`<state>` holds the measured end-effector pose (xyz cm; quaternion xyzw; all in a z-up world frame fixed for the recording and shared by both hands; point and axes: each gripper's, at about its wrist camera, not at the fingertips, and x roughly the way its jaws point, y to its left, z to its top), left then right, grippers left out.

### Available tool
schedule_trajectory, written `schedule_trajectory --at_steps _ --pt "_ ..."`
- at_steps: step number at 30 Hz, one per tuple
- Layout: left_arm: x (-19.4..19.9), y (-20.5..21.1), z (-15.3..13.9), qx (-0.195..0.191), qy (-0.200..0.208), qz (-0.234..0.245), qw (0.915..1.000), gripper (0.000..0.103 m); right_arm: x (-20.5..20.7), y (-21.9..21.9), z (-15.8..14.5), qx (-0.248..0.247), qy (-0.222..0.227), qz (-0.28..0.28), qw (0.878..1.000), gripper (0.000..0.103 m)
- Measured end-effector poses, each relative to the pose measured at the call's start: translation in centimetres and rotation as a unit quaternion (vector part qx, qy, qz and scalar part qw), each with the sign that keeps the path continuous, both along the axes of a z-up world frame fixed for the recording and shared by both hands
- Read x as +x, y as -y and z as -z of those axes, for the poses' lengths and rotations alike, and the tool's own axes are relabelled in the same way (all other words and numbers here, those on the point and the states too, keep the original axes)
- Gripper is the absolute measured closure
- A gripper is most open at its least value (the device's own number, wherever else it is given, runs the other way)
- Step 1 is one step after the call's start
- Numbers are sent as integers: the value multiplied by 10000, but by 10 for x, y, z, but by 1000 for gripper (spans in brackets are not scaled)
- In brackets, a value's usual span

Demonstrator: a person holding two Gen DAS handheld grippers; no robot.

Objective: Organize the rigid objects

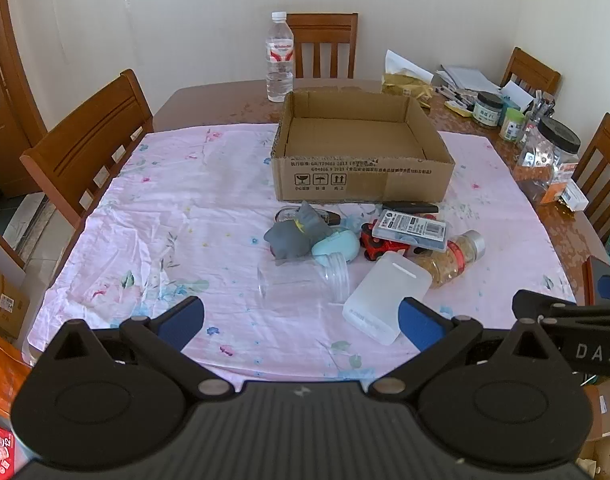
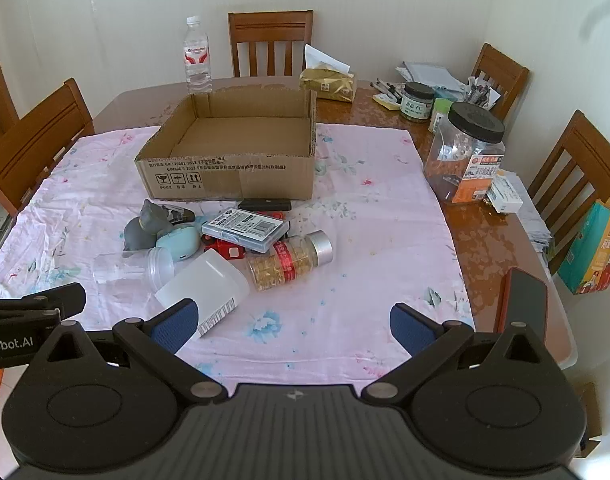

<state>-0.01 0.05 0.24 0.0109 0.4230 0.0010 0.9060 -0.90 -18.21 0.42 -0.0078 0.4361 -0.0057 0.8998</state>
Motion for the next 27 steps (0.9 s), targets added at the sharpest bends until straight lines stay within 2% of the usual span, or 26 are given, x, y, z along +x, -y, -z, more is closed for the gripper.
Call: schedule_trajectory --at_steps 27 --pt "3 4 -5 -1 30 -4 10000 0 8 1 -4 -9 48 -74 10000 0"
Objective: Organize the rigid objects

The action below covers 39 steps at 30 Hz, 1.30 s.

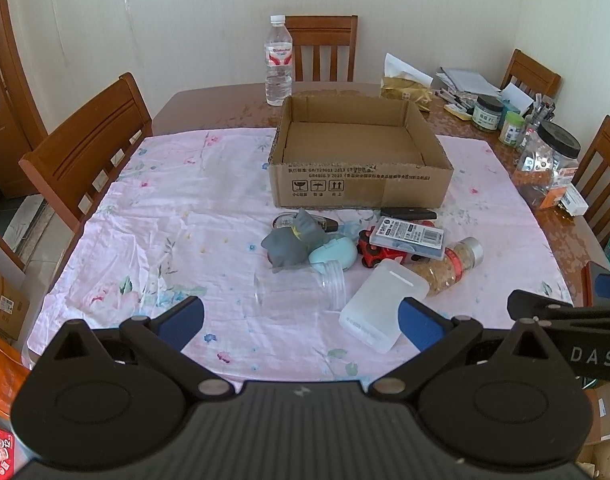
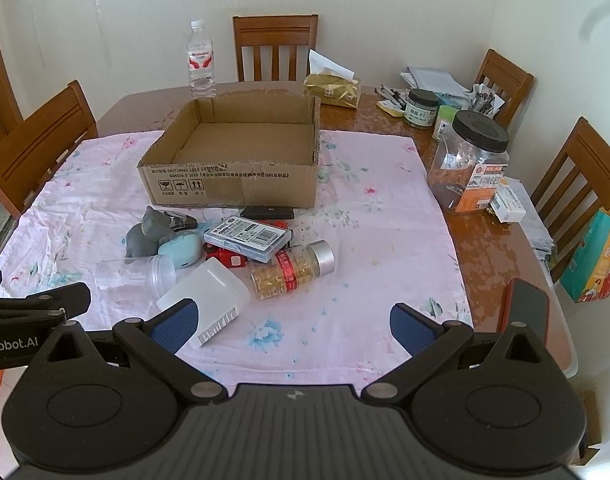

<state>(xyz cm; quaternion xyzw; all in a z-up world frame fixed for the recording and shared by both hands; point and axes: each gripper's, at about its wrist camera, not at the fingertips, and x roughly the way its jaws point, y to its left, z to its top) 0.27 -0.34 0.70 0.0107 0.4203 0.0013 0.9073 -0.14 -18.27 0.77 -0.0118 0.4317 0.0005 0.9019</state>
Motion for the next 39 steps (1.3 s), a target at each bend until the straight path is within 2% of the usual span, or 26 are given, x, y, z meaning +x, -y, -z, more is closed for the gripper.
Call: schedule_trajectory --at_steps 11,19,23,28,32,36,39 --pt "9 -2 -2 22 -7 14 10000 0 8 -4 -1 -106 61 -135 9998 0" --pt "19 -5 9 -54 89 91 9999 0 14 -5 4 -146 212 -393 9989 0" --pt "24 -8 20 -106 174 73 9998 0 17 -3 14 -6 343 -675 9971 0" --pt "34 -16 36 -168 169 10 9997 0 21 0 30 87 290 -922 9953 0" --pt "46 -17 54 -93 179 26 9998 0 23 2 40 95 239 -1038 9943 0" --pt "67 -13 78 153 85 51 9998 0 26 4 49 101 109 -1016 9947 0" --pt "81 -10 92 113 13 115 9999 0 28 3 55 87 9 -1010 9948 0"
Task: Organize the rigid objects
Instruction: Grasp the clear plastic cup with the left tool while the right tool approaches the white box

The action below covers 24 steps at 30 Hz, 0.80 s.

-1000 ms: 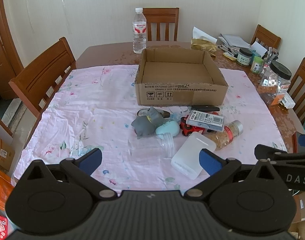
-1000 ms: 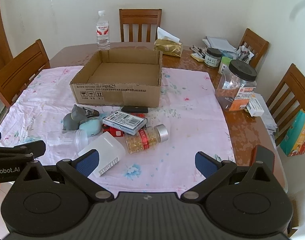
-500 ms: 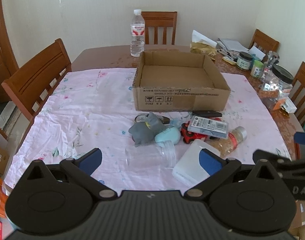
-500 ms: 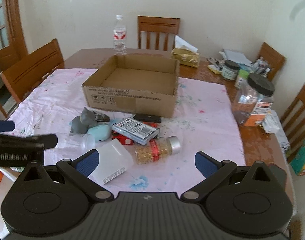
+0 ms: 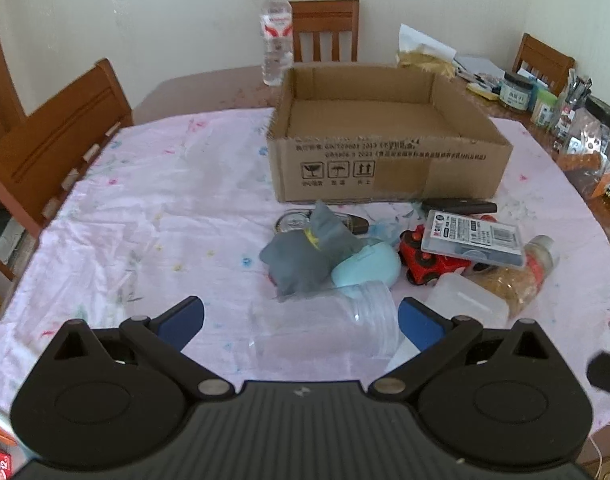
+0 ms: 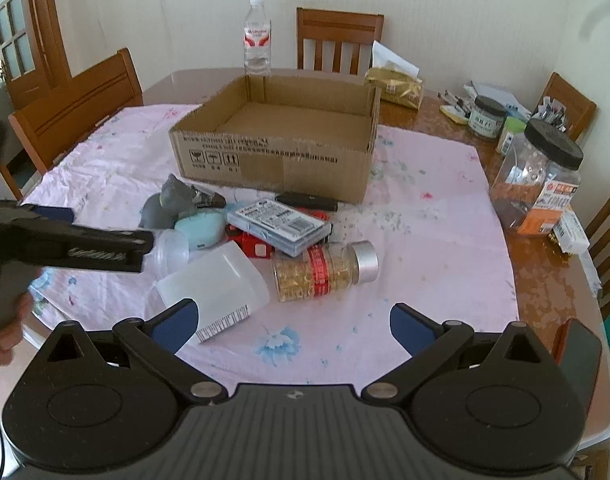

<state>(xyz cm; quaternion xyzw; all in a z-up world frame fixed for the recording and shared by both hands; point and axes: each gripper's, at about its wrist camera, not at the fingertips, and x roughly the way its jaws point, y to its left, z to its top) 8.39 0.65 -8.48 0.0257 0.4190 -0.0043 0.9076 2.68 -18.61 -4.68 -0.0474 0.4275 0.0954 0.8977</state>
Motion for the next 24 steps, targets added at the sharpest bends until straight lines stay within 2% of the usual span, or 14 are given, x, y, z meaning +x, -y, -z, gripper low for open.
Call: schedule_trajectory --at_steps 3,7,14,24 --pt "12 4 12 -12 -37 69 10000 0 3 -1 5 -7 -93 -16 10000 0" --pt "21 8 24 224 -99 179 9995 0 11 -3 8 -22 -180 -45 9998 0" --pt "14 -10 26 425 -170 267 9986 0 24 -12 15 128 -307 -321 9989 0" --pt "5 -50 39 203 -353 -100 9991 0 52 -43 27 419 -473 -1291 9896 0"
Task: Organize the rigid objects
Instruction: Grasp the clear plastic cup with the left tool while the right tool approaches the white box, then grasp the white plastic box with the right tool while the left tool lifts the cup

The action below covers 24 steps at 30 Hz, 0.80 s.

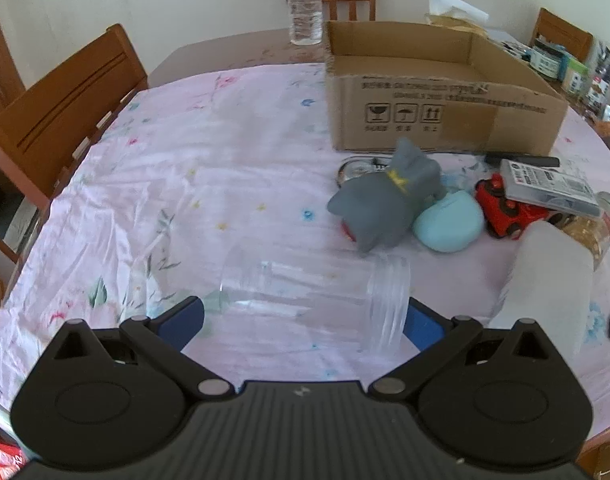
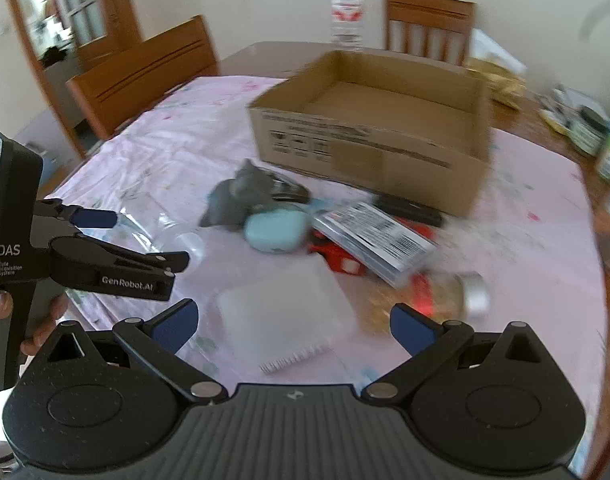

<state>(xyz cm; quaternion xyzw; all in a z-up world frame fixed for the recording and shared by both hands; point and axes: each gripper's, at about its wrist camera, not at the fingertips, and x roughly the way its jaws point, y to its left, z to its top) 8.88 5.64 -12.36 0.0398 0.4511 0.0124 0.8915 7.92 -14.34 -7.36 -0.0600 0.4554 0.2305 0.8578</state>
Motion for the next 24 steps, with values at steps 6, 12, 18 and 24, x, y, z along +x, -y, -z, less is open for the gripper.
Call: schedule_trajectory --at_steps 6,12,18,24 --pt "3 -5 10 -119 -127 39 9998 0 30 -22 21 -62 -159 -354 9992 0" --pt "4 -8 19 -238 -223 80 9994 0 36 -29 38 -188 -578 -409 9973 0" --pt "6 -13 21 -378 -205 113 9990 0 14 -33 44 -375 -912 -633 9931 0" --pt "7 -14 21 -382 -202 205 9989 0 3 -40 61 -784 -754 -538 9926 0"
